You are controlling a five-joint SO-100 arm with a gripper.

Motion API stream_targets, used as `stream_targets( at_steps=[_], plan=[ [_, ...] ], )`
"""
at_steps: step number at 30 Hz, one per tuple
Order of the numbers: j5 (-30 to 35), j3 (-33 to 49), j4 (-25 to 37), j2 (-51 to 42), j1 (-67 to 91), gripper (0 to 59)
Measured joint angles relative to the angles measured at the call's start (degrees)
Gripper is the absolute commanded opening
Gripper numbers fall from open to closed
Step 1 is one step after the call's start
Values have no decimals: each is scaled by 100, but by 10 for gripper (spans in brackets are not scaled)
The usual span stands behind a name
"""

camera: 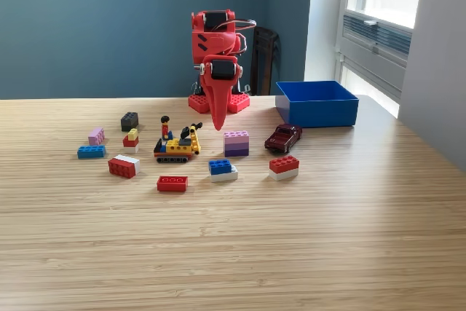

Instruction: Grasp a lego block and put it in the bin.

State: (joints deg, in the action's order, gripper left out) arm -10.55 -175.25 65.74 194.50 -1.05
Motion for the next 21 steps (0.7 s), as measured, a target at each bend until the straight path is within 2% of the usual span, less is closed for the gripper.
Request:
stream_targets(
  at_steps=[21],
  plan=[
    [105,0,0,0,0,1]
  ],
)
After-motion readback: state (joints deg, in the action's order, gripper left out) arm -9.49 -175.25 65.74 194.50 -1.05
